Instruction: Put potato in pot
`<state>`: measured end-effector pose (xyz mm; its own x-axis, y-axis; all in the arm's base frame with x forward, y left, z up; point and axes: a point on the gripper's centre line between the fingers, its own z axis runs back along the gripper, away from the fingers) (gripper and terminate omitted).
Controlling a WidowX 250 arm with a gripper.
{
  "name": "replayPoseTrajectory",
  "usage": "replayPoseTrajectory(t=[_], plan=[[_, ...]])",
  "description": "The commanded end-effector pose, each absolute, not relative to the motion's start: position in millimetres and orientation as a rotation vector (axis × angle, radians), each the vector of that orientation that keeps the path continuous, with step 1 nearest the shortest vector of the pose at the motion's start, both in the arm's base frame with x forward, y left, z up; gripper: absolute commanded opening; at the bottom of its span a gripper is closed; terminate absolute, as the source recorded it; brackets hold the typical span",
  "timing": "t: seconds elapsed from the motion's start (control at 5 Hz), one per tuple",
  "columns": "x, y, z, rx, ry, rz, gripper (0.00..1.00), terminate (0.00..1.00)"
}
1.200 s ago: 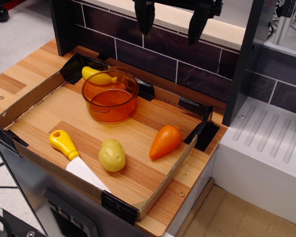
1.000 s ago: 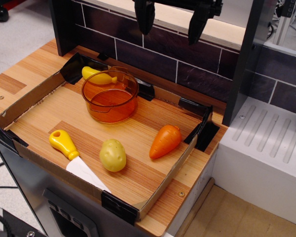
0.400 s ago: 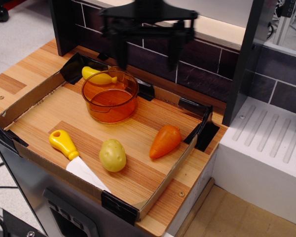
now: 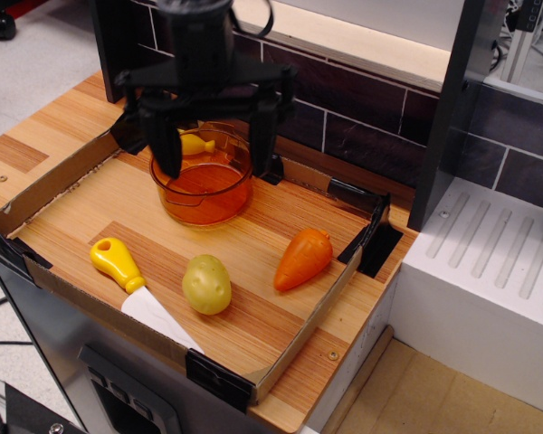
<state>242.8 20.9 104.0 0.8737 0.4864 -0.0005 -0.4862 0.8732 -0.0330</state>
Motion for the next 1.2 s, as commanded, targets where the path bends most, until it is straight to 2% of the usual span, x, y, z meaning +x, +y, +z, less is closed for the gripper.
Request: replayPoseTrajectory(t=[0.0,0.2,1.0], plan=[[229,24,69,-0.007,0.001,0.479,1.00,0.00],[224,27,46,0.025,-0.008,0.463,1.00,0.00],[230,20,13,0.051,0.007,0.448,1.00,0.00]])
